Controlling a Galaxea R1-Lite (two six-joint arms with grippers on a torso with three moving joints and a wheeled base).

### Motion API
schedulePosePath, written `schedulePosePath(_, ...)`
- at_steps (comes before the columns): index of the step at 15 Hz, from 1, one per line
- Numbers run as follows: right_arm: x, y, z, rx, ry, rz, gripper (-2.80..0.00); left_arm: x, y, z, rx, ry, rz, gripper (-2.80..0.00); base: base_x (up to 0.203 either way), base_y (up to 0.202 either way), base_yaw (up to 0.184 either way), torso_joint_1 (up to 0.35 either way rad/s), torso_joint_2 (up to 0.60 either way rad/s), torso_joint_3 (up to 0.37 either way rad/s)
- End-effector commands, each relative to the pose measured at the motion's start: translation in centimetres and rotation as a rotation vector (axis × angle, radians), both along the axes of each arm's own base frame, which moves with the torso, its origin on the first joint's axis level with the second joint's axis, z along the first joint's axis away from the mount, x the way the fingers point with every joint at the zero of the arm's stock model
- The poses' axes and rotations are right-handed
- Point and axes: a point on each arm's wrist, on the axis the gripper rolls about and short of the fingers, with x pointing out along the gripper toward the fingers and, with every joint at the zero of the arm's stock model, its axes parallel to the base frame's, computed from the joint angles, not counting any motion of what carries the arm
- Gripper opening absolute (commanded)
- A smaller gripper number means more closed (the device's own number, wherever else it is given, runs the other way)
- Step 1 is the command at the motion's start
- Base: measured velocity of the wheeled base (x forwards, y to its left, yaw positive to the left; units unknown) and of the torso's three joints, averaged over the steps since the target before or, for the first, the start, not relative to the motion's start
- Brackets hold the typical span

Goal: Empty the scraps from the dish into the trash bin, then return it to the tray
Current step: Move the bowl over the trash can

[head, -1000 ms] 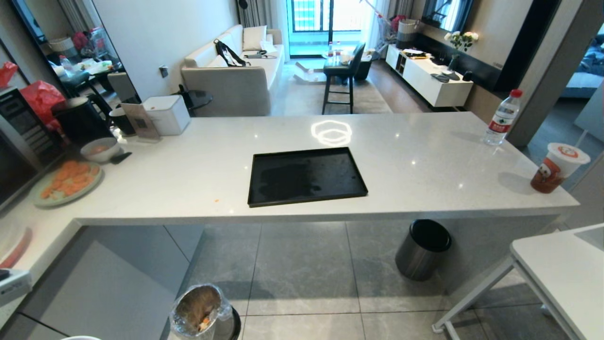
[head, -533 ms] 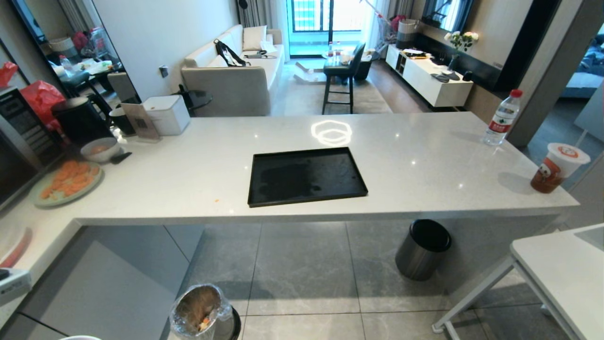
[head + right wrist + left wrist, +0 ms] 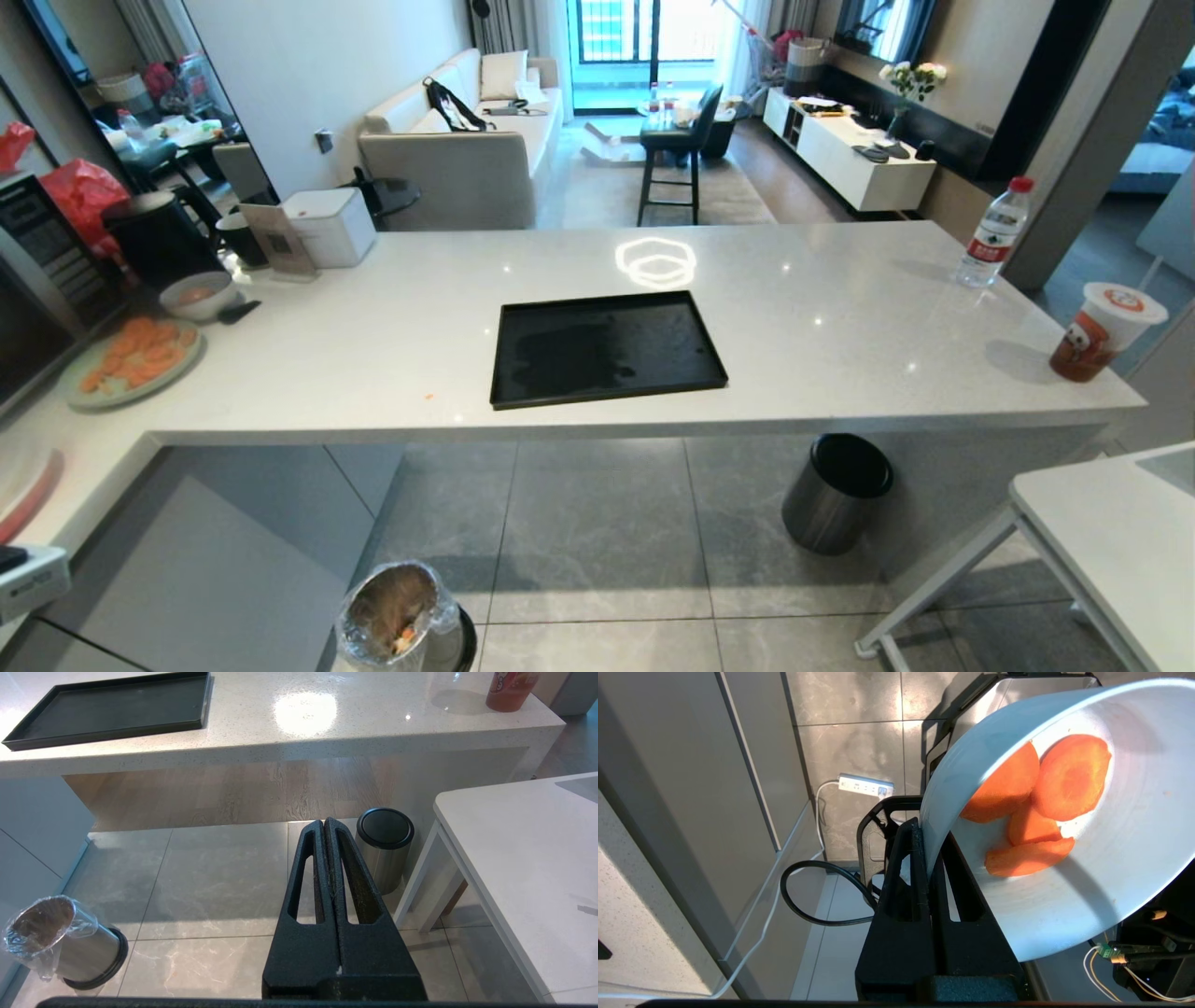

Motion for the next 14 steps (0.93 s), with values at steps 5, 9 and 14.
schedulePosePath(5, 0.0, 0.0, 0.0, 0.002, 0.000, 0.000, -2.80, -0.1, 0.0, -0.2, 0.003, 0.014, -0.005, -2.80, 0.000, 0.000, 0.000, 0.000, 0.00, 0.000)
schedulePosePath(9, 0.0, 0.0, 0.0, 0.002, 0.000, 0.000, -2.80, 0.4, 0.1, -0.3, -0.002, 0.027, -0.005, -2.80, 0.000, 0.000, 0.000, 0.000, 0.00, 0.000)
schedulePosePath(14, 0.0, 0.0, 0.0, 0.007, -0.001, -0.001, -2.80, 1.7, 0.4, -0.6, 0.006, -0.005, -0.013, -2.80, 0.000, 0.000, 0.000, -0.118, 0.27, 0.164)
